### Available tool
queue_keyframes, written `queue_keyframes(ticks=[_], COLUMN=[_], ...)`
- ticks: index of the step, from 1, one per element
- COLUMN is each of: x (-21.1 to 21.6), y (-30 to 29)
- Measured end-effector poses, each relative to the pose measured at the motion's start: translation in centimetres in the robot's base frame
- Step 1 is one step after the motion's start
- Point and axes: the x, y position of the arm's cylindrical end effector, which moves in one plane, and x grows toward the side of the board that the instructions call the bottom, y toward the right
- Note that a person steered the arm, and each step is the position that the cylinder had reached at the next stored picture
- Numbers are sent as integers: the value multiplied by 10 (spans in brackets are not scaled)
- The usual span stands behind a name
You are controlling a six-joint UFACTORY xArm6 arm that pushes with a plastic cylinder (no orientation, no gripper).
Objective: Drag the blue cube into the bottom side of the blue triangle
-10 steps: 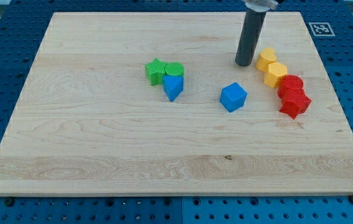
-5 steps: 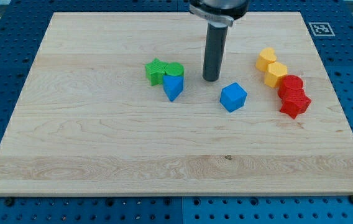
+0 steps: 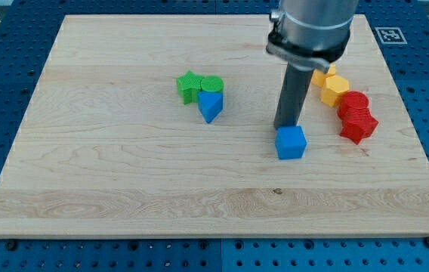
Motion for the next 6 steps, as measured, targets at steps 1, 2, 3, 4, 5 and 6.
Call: queue_keyframes(ticks=[1,2,3,4,5,6], x=[5,3,4,22,64,59], y=[-12,17,51,69,69,28])
